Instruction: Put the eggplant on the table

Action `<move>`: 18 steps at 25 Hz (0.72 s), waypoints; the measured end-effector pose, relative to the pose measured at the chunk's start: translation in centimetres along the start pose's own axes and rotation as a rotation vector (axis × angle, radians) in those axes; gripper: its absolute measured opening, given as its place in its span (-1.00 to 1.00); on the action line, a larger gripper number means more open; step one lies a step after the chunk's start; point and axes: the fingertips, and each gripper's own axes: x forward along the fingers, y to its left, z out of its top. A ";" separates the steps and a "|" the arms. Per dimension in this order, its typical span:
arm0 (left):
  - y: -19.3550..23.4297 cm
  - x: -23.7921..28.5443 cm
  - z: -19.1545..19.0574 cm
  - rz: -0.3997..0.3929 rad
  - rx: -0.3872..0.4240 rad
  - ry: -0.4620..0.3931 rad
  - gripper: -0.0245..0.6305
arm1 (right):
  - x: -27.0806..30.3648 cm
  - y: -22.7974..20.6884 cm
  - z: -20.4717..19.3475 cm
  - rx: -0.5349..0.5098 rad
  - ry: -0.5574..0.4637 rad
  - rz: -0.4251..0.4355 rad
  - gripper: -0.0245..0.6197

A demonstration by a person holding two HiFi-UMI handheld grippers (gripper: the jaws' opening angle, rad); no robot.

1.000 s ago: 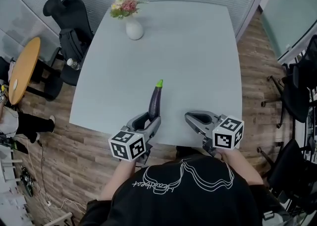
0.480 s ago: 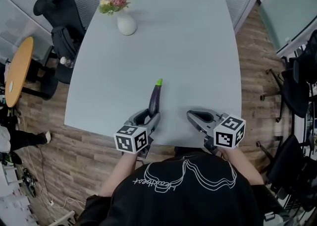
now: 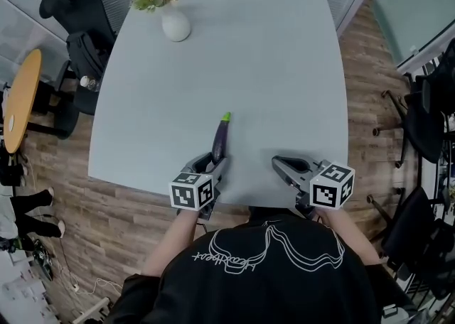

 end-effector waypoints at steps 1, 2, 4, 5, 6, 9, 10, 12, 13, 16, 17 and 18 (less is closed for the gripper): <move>0.2 0.2 -0.2 0.001 -0.003 0.006 -0.32 | 0.0 -0.1 -0.1 0.004 0.003 -0.001 -0.90; 0.4 0.4 -0.4 0.001 -0.006 0.012 -0.32 | 0.0 -0.1 -0.1 0.008 0.006 -0.004 -0.90; 0.7 0.6 -0.7 0.002 -0.009 0.024 -0.32 | 0.0 -0.3 -0.2 0.019 0.006 -0.009 -0.90; 0.8 0.7 -0.8 0.003 -0.010 0.029 -0.32 | 0.0 -0.4 -0.3 0.027 0.005 -0.010 -0.90; 0.9 0.9 -0.9 0.004 -0.009 0.034 -0.32 | 0.0 -0.4 -0.3 0.033 0.004 -0.012 -0.90; 1.0 1.2 -1.0 0.009 -0.003 0.044 -0.32 | 0.0 -0.7 -0.7 0.040 0.005 -0.018 -0.90; 1.0 1.3 -1.0 0.010 -0.001 0.047 -0.32 | 0.0 -0.8 -0.8 0.042 0.006 -0.018 -0.90; 1.0 1.5 -1.1 0.012 0.000 0.052 -0.32 | 0.0 -0.9 -0.9 0.045 0.006 -0.018 -0.90; 1.0 1.6 -1.1 0.015 0.000 0.055 -0.32 | 0.0 -0.9 -0.9 0.046 0.006 -0.018 -0.90; 1.1 1.7 -1.3 0.022 -0.005 0.068 -0.32 | -0.1 -0.8 -1.0 0.048 0.006 -0.020 -0.90; 1.2 1.7 -1.3 0.021 -0.012 0.068 -0.32 | -0.2 -0.7 -1.1 0.049 0.006 -0.021 -0.90; 1.1 1.7 -1.4 0.019 -0.022 0.067 -0.32 | -0.2 -0.7 -1.2 0.051 0.005 -0.022 -0.90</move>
